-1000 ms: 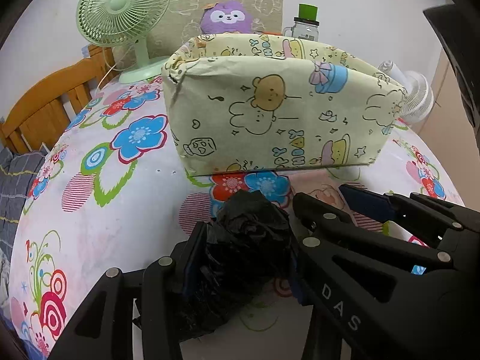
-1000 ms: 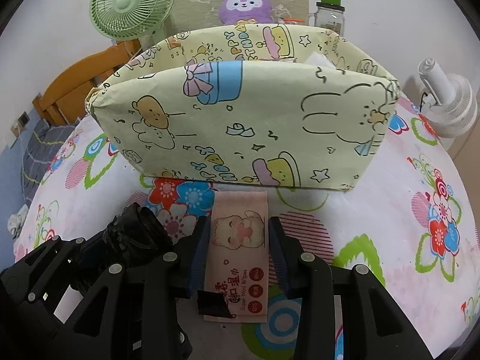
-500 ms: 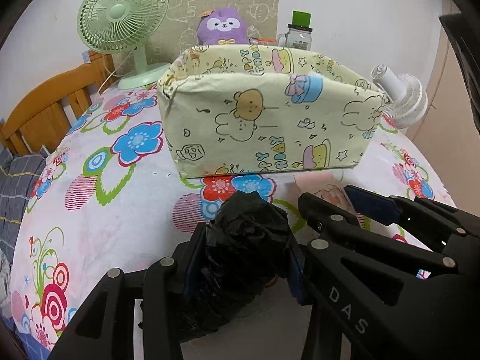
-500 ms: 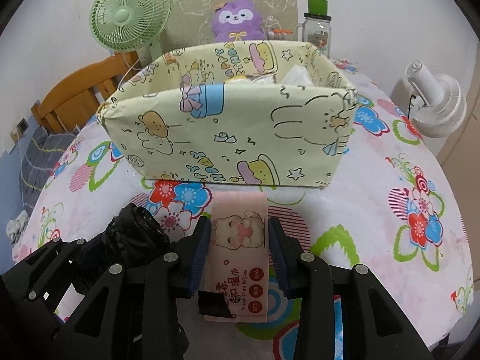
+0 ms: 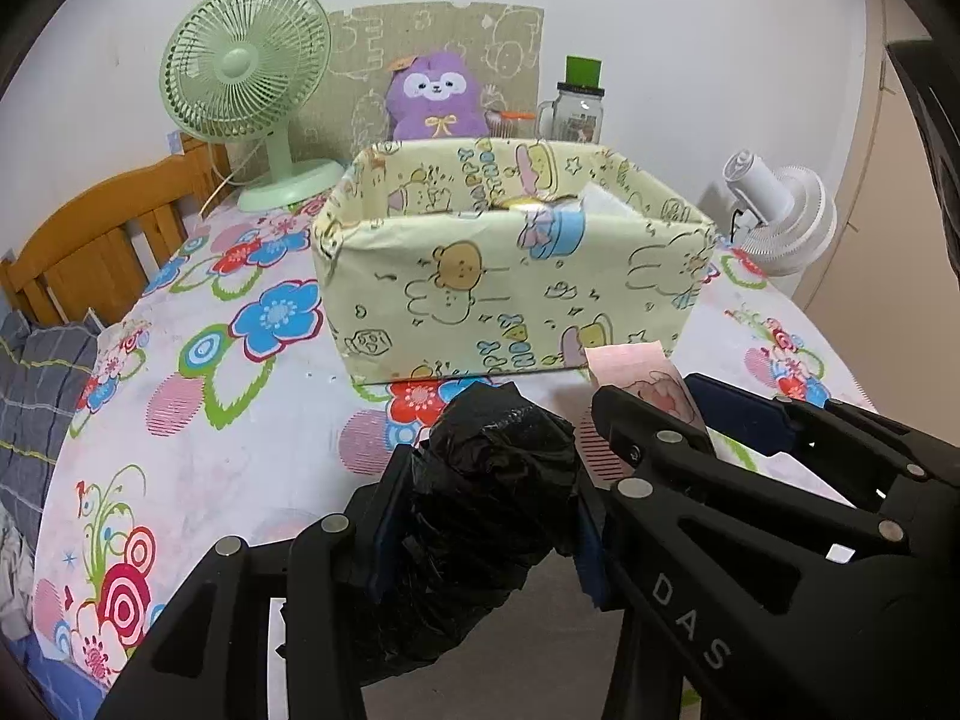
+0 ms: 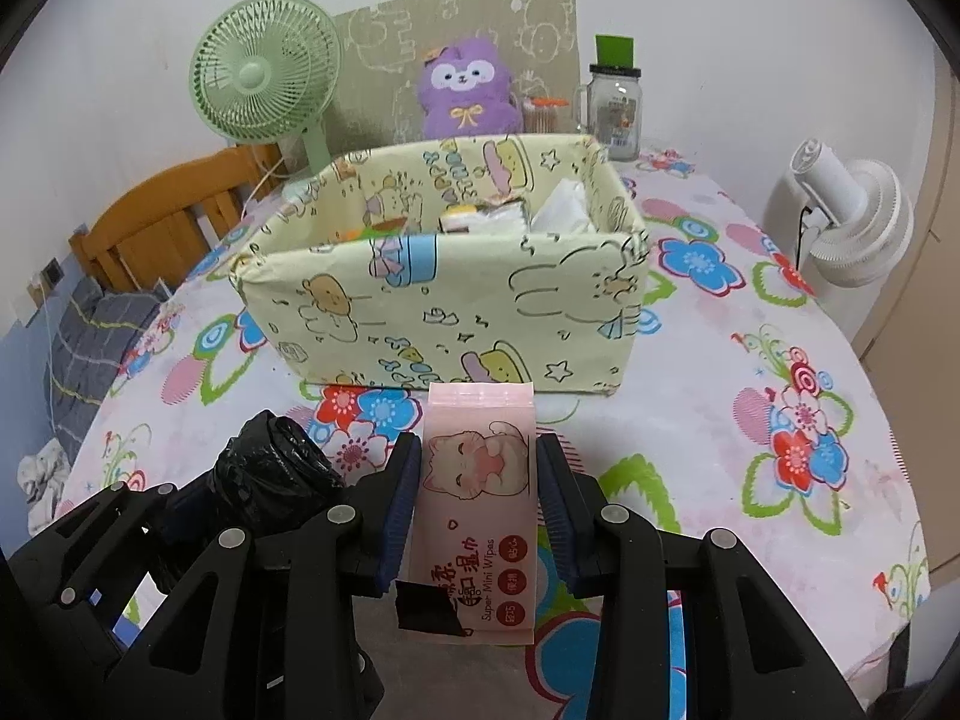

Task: Organize soft objects
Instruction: 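Lift the black bag with the left tool while the right tool lifts the pink wipes pack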

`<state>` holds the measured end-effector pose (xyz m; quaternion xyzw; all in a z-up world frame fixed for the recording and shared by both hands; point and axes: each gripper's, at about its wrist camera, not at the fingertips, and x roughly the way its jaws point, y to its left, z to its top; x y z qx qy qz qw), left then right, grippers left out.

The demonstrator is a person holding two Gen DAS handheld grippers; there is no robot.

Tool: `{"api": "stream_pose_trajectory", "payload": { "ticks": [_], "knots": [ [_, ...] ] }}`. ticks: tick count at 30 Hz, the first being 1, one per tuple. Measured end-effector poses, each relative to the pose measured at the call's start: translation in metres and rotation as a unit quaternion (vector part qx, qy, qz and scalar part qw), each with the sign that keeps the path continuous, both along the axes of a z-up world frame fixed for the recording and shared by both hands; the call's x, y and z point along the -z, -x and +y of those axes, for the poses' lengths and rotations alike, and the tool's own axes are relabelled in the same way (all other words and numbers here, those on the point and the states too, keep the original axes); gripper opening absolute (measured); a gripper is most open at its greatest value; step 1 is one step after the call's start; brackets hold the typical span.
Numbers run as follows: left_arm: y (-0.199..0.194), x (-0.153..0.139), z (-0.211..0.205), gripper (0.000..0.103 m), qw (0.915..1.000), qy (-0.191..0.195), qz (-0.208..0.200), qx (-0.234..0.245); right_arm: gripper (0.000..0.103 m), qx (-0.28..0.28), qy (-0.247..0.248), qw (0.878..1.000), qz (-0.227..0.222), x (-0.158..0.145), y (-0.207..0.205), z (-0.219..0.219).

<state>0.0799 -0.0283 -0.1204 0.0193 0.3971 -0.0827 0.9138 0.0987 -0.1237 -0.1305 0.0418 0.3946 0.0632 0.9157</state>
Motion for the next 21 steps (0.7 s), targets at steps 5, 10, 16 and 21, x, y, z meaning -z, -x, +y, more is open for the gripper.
{"api": "stream_pose_trajectory", "payload": {
  "ticks": [5,10,16,21],
  "knots": [
    [0.005,-0.01,-0.002,0.048,0.9999,0.003,-0.013,0.0,0.042,0.001,0.0,1.0,-0.014,-0.011,0.006,-0.002],
    [0.011,-0.02,-0.004,0.048,0.9997,0.004,-0.026,-0.002,0.042,0.001,-0.001,1.0,-0.029,-0.023,0.012,-0.004],
    [0.017,-0.033,-0.006,0.048,0.9991,0.004,-0.041,-0.004,0.042,0.001,-0.004,0.999,-0.044,-0.037,0.018,-0.007],
    [0.019,-0.044,-0.006,0.048,0.9986,0.005,-0.053,-0.004,0.042,0.003,-0.004,0.999,-0.054,-0.045,0.021,-0.009]
  ]
}}
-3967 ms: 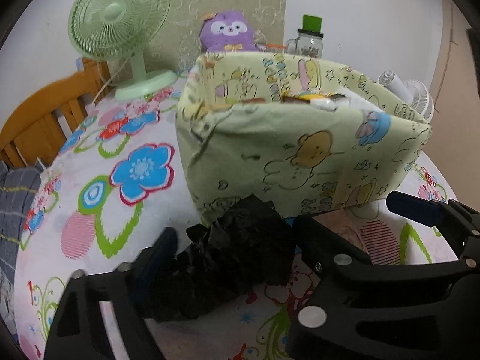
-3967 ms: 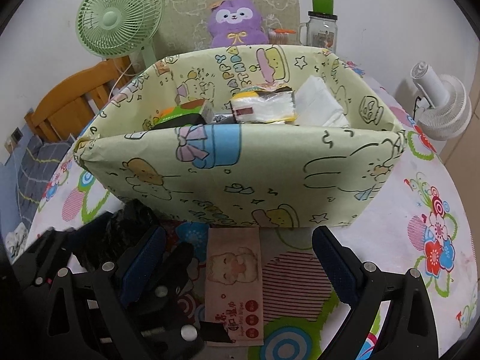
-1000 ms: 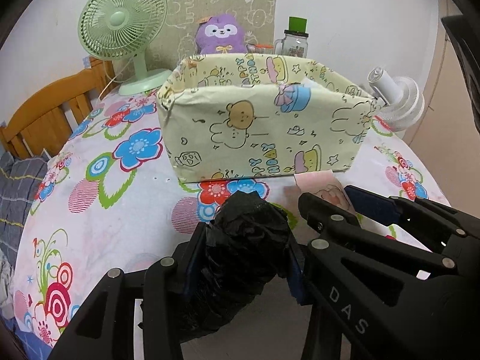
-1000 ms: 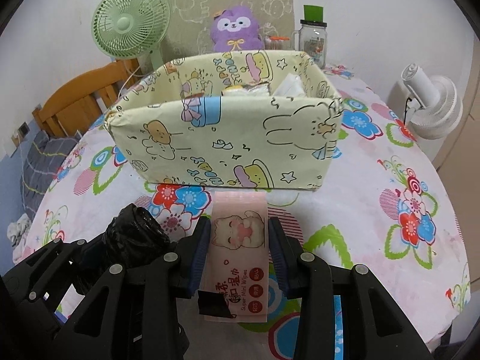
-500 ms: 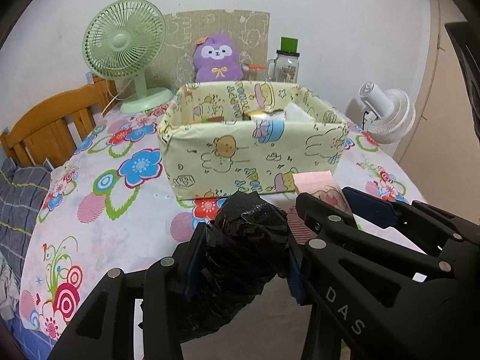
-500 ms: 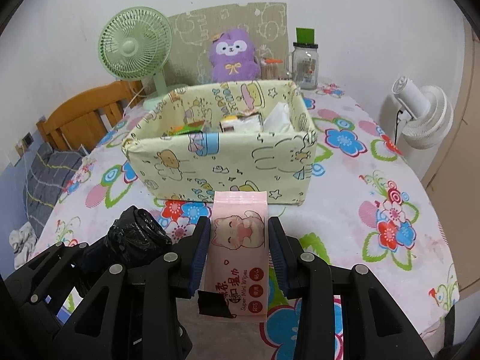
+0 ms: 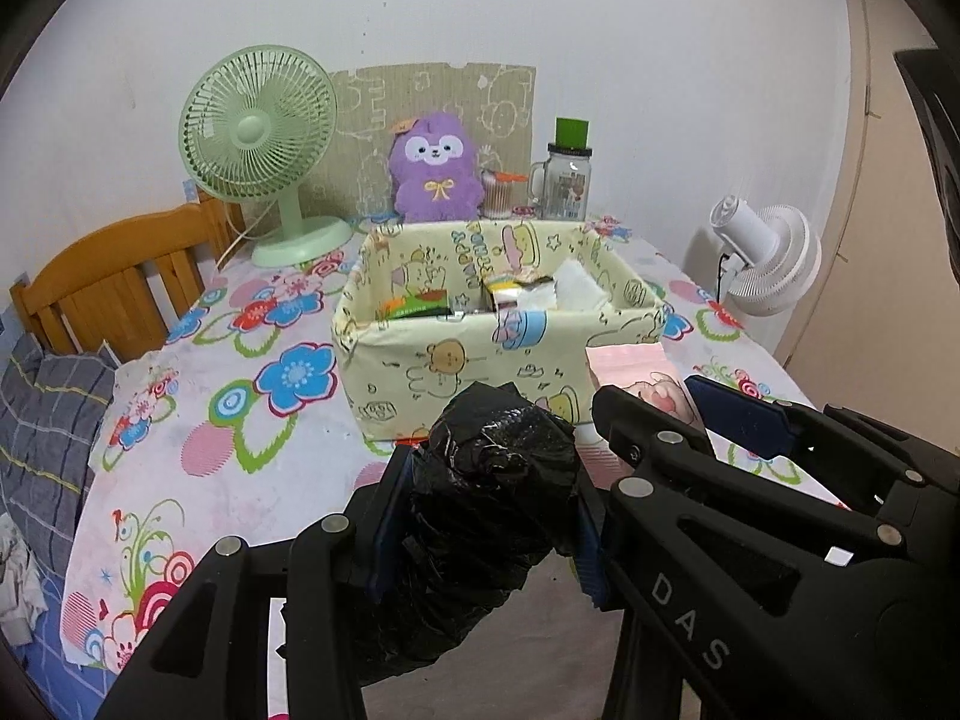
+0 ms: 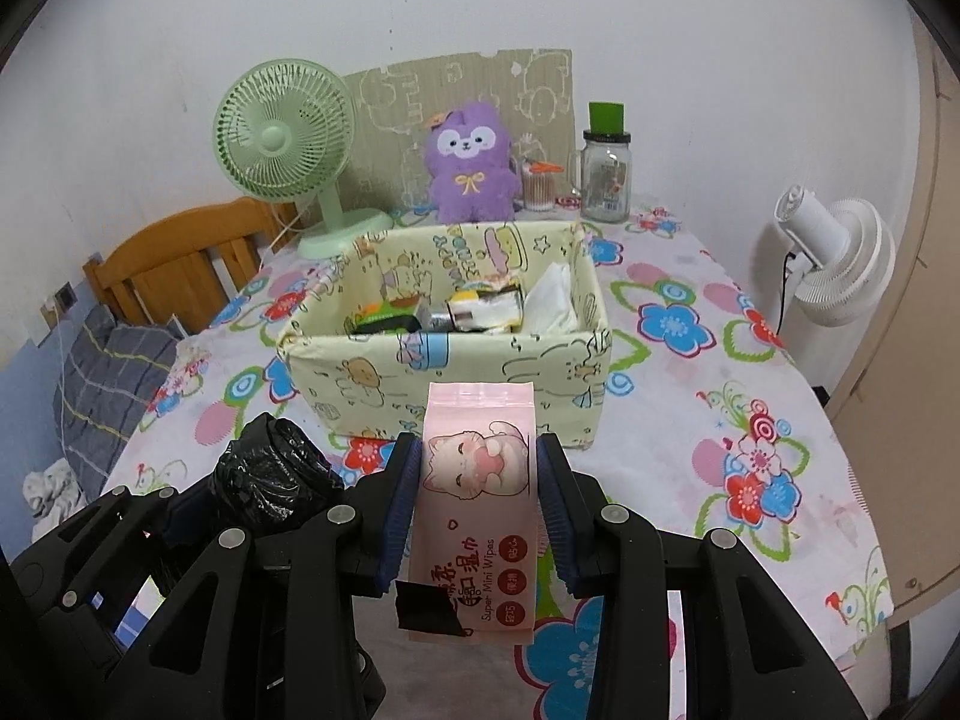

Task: Organize soft objects
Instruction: 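Lift the black bag with the left tool while the right tool lifts the pink wipes pack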

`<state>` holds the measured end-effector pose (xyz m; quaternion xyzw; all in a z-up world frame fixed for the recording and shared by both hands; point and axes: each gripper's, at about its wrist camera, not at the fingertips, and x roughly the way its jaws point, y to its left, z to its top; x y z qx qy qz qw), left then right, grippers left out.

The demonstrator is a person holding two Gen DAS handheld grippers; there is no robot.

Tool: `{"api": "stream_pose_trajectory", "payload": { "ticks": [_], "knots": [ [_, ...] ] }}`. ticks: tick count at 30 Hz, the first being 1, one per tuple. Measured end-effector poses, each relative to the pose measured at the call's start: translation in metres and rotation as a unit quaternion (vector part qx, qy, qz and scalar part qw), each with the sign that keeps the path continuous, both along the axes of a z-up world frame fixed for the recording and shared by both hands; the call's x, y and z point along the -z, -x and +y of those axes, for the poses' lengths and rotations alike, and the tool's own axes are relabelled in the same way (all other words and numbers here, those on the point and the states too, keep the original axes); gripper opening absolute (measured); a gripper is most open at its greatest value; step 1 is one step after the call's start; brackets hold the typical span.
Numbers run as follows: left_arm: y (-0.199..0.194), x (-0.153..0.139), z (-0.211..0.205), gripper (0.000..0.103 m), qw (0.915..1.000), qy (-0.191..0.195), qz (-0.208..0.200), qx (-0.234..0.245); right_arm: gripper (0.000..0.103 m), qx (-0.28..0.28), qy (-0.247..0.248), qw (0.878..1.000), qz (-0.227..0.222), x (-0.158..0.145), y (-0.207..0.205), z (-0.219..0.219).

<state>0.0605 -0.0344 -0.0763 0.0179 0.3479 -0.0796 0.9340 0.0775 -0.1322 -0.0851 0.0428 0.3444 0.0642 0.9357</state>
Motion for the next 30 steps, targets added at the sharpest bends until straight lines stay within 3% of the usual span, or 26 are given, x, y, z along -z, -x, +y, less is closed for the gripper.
{"api": "stream_pose_trajectory", "payload": {
  "ticks": [30],
  "knots": [
    [0.005,-0.058,-0.002,0.048,0.9985,-0.003,-0.055,-0.002,0.042,0.001,-0.007,0.998,-0.055,-0.061,0.006,-0.003]
  ]
}}
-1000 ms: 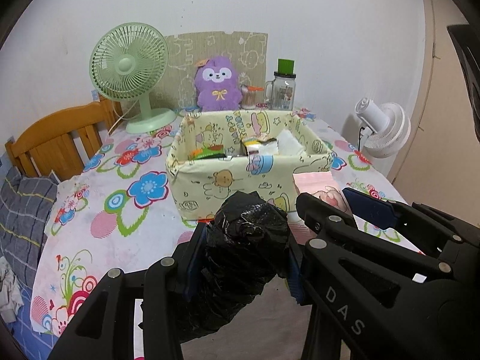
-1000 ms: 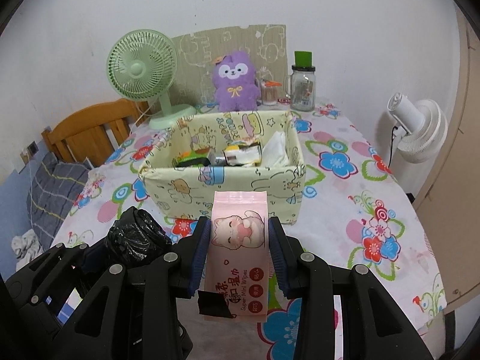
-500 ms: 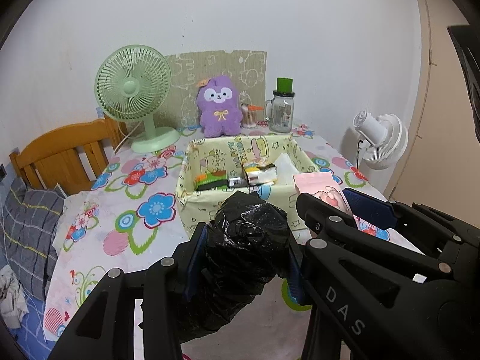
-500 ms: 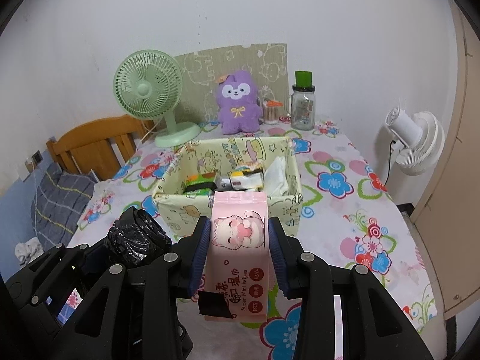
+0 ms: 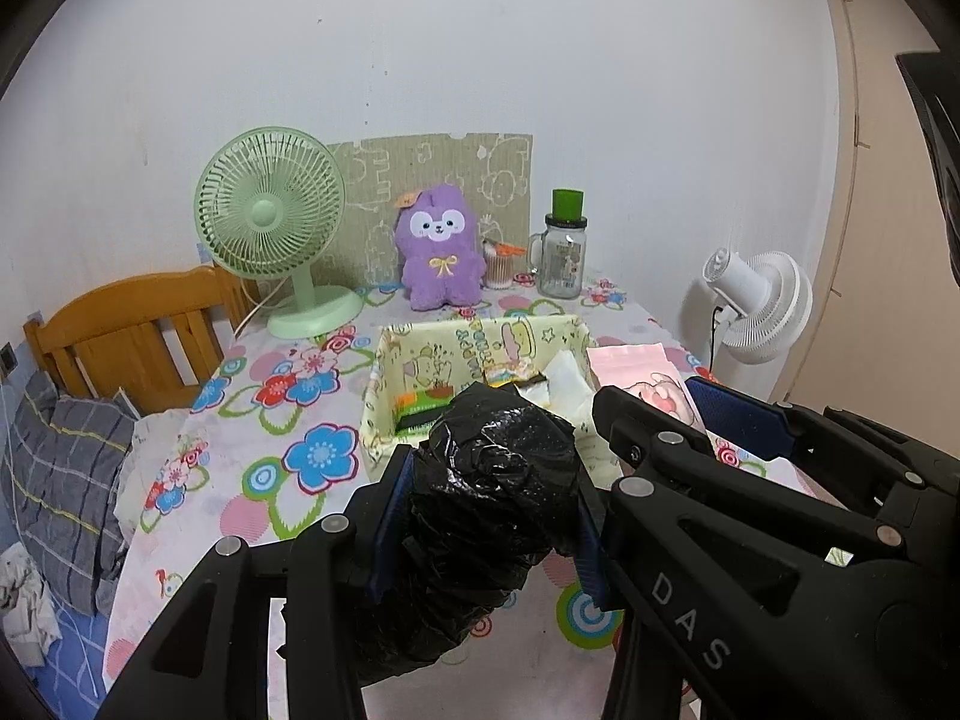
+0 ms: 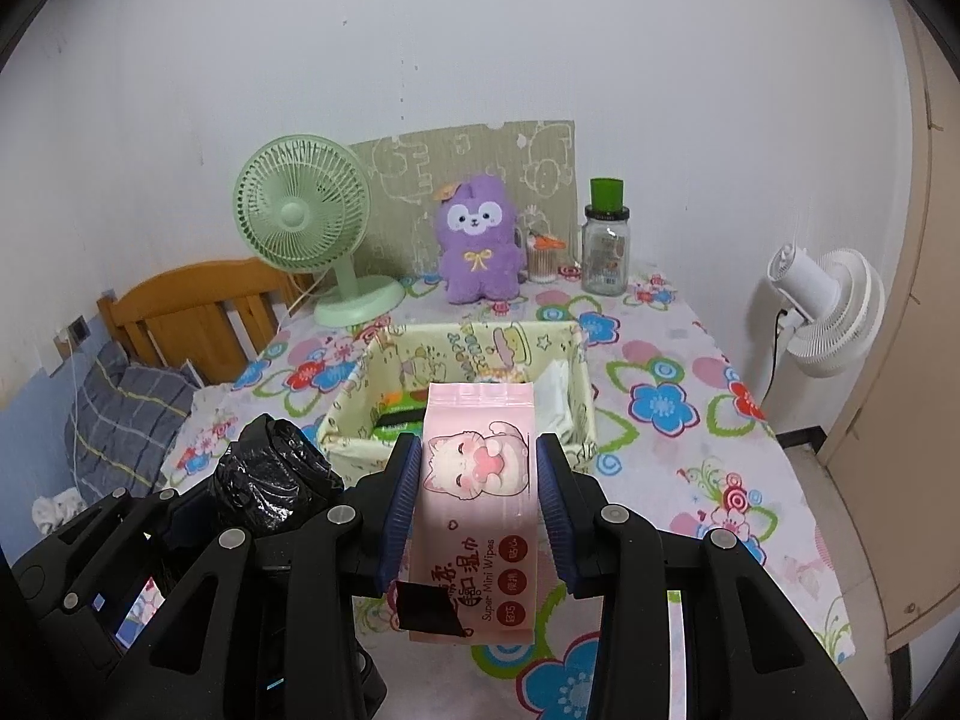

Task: Organize soft objects
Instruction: 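Lift the black bag with the left tool while the right tool lifts the pink wipes pack, then carry the black bag with the left tool while the right tool carries the wipes pack over the box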

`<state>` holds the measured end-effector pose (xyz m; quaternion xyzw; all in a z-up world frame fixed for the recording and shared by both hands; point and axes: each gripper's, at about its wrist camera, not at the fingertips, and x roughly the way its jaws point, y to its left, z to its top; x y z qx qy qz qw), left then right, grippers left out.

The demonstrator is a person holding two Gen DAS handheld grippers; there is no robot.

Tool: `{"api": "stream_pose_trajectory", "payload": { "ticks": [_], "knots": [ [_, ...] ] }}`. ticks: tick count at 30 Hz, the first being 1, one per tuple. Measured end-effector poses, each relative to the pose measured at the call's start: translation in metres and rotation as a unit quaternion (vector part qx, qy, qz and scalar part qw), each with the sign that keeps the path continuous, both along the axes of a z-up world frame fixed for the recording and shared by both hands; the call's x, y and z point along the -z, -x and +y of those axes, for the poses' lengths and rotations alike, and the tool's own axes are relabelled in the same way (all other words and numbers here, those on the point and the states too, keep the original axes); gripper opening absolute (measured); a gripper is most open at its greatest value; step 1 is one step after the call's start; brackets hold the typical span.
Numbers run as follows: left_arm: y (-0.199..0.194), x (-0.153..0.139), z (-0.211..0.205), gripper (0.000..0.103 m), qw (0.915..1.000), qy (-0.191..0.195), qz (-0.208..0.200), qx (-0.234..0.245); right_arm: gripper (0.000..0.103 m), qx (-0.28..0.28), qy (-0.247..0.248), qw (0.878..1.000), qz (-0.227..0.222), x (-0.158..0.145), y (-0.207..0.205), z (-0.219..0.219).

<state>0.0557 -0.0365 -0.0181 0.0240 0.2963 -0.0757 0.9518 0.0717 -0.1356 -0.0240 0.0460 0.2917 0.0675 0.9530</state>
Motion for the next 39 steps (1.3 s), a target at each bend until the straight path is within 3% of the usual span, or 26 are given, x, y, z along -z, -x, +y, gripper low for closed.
{"api": "stream_pose_trajectory", "payload": {
  "ticks": [16,39],
  "knots": [
    [-0.017,-0.02,-0.002,0.048,0.9999,0.004,-0.015,-0.001,0.042,0.003,0.001,1.0,-0.012,-0.019,-0.017,-0.003],
    [-0.063,-0.022,0.002,0.048,0.9996,0.017,-0.011,-0.017,0.042,-0.007,0.005,1.0,-0.009,-0.023,-0.071,0.0]
  ]
}}
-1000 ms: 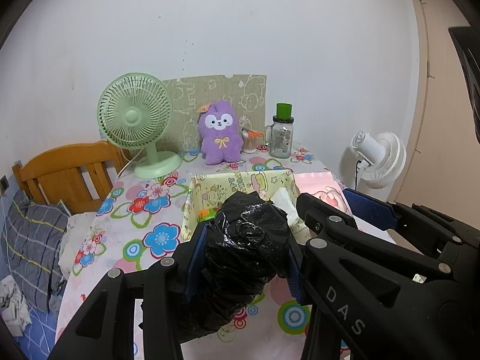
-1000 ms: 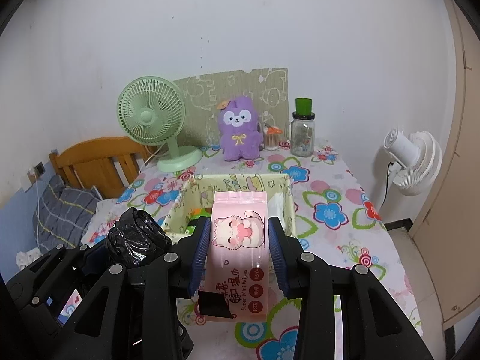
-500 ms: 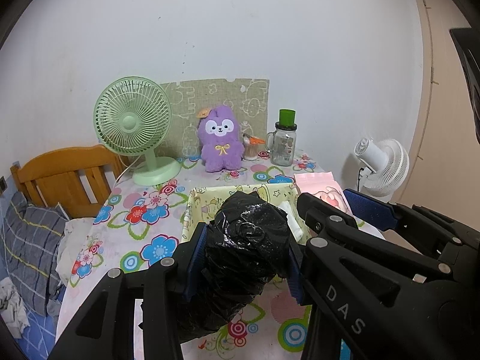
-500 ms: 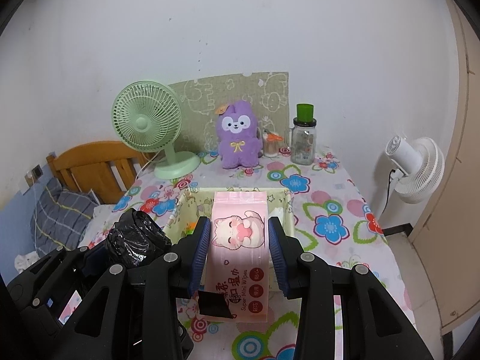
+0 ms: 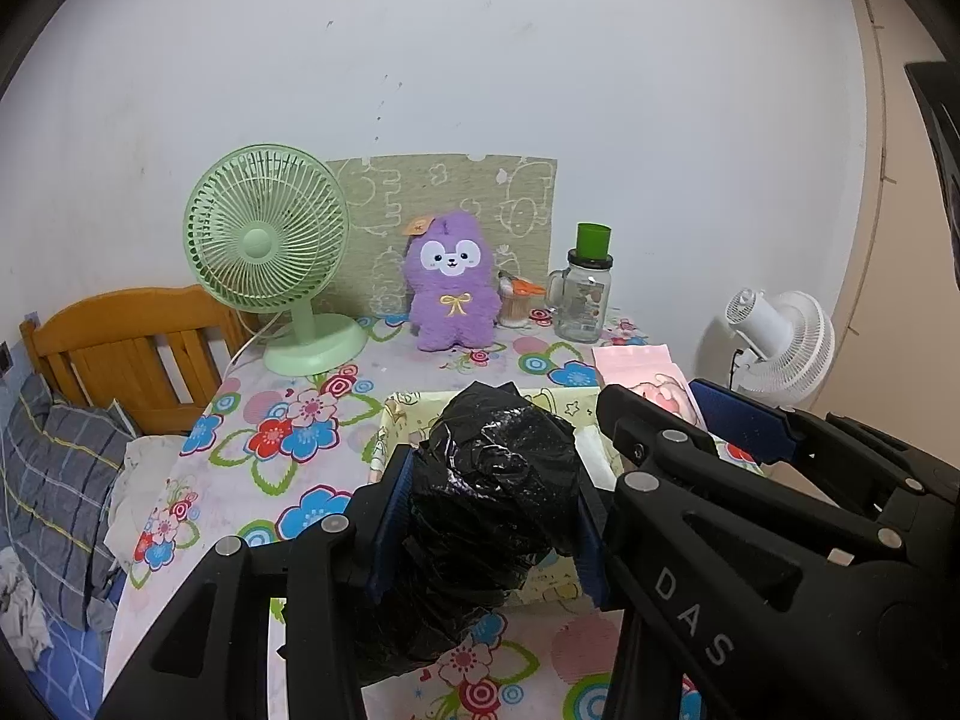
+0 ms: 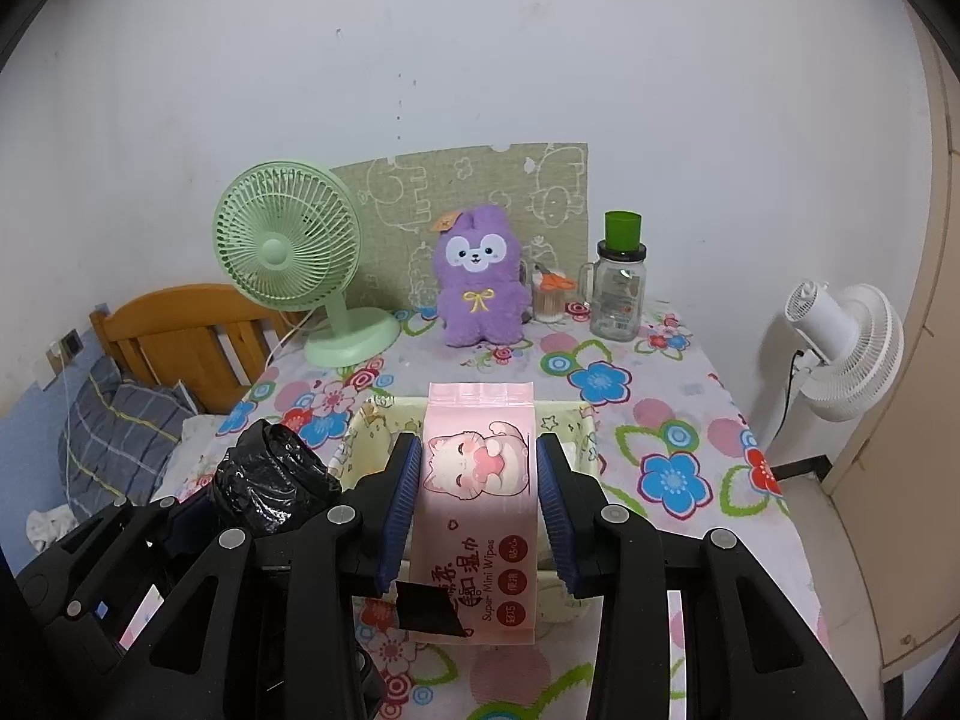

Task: Organize soft objects
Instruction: 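Carry the black bag with the left tool while the right tool carries the wipes pack over the box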

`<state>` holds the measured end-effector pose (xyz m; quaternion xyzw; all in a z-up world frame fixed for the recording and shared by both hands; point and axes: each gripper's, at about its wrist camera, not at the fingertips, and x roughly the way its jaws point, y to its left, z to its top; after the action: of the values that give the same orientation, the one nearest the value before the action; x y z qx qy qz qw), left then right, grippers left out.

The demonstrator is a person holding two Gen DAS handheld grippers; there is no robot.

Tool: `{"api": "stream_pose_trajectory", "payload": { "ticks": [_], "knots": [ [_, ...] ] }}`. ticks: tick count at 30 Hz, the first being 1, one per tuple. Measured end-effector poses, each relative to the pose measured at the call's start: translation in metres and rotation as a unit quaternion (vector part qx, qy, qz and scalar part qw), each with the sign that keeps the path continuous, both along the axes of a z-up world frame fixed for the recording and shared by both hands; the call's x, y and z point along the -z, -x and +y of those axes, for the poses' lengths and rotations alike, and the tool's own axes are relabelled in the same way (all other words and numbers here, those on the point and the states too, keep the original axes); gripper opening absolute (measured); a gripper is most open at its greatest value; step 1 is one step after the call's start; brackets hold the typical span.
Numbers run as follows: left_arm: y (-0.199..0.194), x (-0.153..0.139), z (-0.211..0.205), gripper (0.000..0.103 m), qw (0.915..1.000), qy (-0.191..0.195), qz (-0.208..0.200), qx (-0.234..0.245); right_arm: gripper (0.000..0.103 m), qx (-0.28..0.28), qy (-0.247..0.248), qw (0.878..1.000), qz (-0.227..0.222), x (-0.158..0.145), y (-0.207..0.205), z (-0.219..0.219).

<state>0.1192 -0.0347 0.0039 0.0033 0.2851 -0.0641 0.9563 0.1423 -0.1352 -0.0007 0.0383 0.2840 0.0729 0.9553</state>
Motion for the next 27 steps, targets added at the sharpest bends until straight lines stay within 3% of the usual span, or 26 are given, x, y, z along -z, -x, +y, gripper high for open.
{"api": "stream_pose_trajectory", "payload": {
  "ticks": [27],
  "knots": [
    [-0.069,0.027,0.002,0.048,0.9992,0.001,0.034,-0.02,0.042,-0.008,-0.007,0.999,0.039,0.03,-0.069,-0.001]
  ]
}}
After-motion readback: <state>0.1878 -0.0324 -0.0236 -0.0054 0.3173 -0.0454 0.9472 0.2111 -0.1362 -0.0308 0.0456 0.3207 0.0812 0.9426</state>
